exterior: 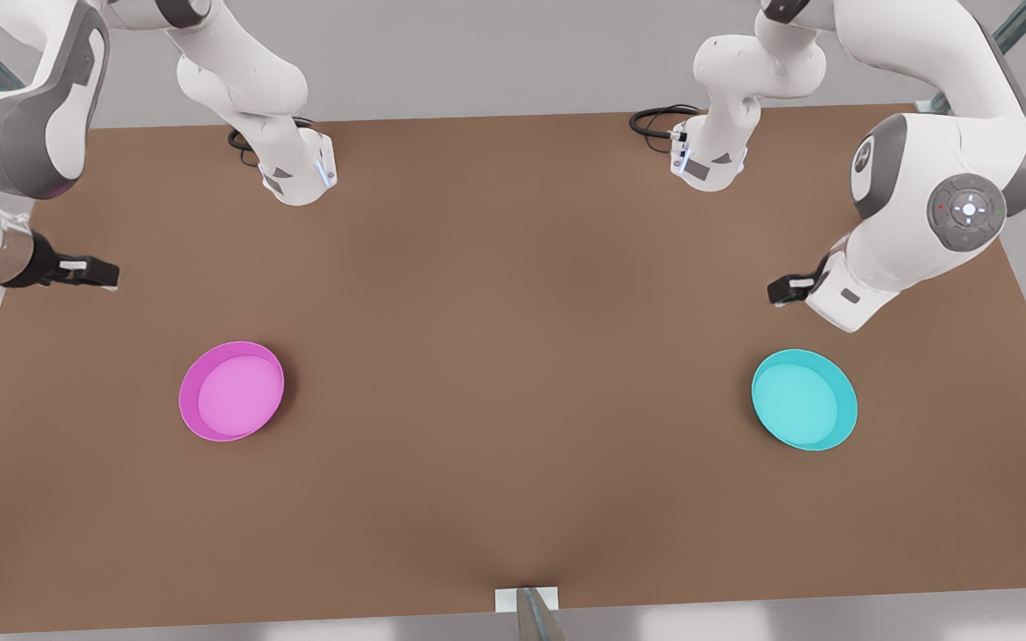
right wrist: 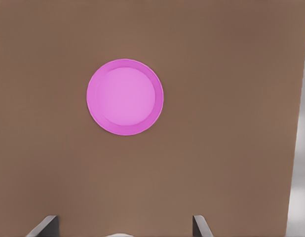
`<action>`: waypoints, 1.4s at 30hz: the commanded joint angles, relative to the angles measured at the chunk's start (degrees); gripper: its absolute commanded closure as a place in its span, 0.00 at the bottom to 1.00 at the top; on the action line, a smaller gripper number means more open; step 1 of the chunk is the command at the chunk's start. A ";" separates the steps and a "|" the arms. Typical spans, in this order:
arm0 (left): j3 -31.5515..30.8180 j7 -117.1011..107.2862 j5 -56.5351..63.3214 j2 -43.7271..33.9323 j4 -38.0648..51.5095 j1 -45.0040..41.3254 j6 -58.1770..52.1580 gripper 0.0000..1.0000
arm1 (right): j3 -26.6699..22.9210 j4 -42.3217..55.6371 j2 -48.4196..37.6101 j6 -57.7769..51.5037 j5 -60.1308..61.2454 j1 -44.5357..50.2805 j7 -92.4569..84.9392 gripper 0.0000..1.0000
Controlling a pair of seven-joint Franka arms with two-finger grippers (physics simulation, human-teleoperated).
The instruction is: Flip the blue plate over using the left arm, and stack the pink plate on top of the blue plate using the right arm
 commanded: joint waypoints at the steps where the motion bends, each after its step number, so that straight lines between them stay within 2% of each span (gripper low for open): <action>1: 0.01 -5.03 -0.07 -0.06 0.04 -0.01 1.87 0.00 | 0.06 0.09 0.13 5.16 0.36 0.82 -1.88 0.00; 3: 0.36 -5.65 0.01 1.52 -0.57 1.39 1.87 0.00 | 0.06 0.00 0.13 5.07 0.36 0.82 -1.88 0.00; 5: -2.00 -4.42 -3.85 11.97 -0.04 11.49 7.13 0.00 | 0.06 0.00 0.66 4.81 0.89 0.56 -1.88 0.00; 6: -4.56 3.91 -5.70 16.72 -0.13 17.91 16.18 0.00 | 0.06 -0.08 0.66 4.72 0.89 0.65 -1.88 0.00; 8: -4.47 20.61 -10.00 22.69 -0.04 24.33 20.94 0.00 | 0.06 -0.08 0.75 4.90 0.89 0.82 -1.88 0.00; 9: -4.03 35.70 -11.41 27.43 -0.04 27.58 26.73 0.00 | 0.06 -0.08 1.10 4.81 0.89 0.82 -1.88 0.00; 13: -3.15 49.11 -12.91 31.75 -0.48 31.36 33.94 0.00 | 0.06 0.00 1.54 4.72 0.89 0.82 -1.88 0.00; 22: -2.36 57.99 -13.43 36.85 -0.66 31.89 34.65 0.00 | -0.03 0.00 1.98 3.93 0.71 1.09 -1.88 0.00; 23: -2.36 57.99 -13.26 36.85 -0.66 31.89 34.65 0.15 | 0.06 -0.08 1.98 3.93 0.80 1.09 -1.88 0.00; 25: -2.36 57.20 -13.43 36.94 -0.66 31.89 34.65 0.28 | 0.05 -0.17 1.98 3.93 0.71 1.09 -1.88 0.00; 30: -2.36 54.91 -15.98 37.91 -0.66 31.89 34.21 0.30 | 0.06 -0.44 1.98 3.14 0.71 1.09 -1.97 0.00; 34: -2.36 54.12 -15.98 38.08 -0.57 31.89 34.13 0.54 | -0.03 -0.61 2.07 2.88 0.71 1.00 -1.97 0.00; 35: -2.27 54.12 -15.98 38.08 -0.57 31.89 34.13 0.58 | -0.03 -0.61 2.07 2.88 0.71 1.00 -1.97 0.00; 42: -2.36 53.95 -15.63 38.61 -0.57 31.54 34.39 0.58 | 0.05 -0.52 2.50 2.88 0.71 1.00 -2.06 0.00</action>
